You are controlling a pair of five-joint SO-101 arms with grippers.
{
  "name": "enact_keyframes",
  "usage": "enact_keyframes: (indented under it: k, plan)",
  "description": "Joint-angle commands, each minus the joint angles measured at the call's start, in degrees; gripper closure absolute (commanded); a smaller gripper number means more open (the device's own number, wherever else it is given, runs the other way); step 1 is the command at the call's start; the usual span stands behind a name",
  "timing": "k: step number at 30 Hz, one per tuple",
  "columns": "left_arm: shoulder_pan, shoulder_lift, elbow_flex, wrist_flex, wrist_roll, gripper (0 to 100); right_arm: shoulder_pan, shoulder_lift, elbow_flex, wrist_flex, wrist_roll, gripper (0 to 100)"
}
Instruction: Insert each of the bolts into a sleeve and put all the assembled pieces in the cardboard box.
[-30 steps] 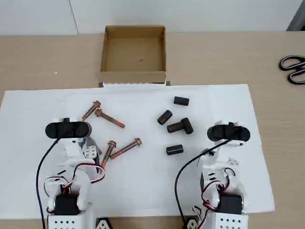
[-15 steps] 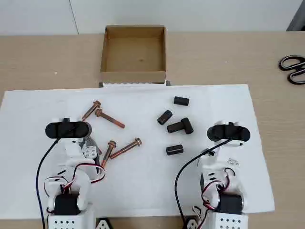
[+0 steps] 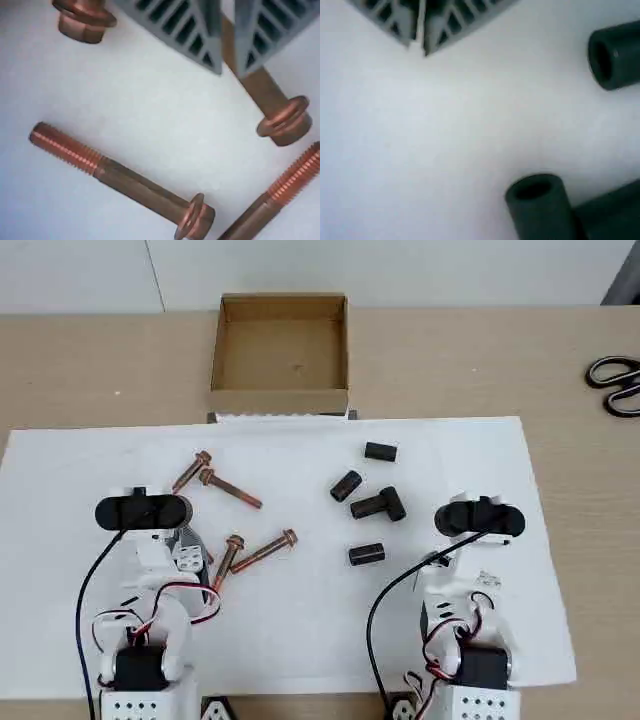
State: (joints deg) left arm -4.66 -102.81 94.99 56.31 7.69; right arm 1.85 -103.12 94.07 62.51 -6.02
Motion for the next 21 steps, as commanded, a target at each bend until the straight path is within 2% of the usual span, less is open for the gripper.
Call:
enact_keyframes:
  k: [1, 13, 21]
  plan:
    - [0.0, -0.4, -0.3, -1.1, -0.4, 99, 0.6, -0.8, -0.3, -1.0, -0.6, 99.5]
    - [0.2, -0.4, -0.3, -1.2, -0.4, 99, 0.6, -0.8, -0.3, -1.0, -0.6, 99.5]
    - [5.0, -0.4, -0.3, -1.4, -1.6, 99, 0.6, -0.8, -0.3, -1.0, -0.6, 99.5]
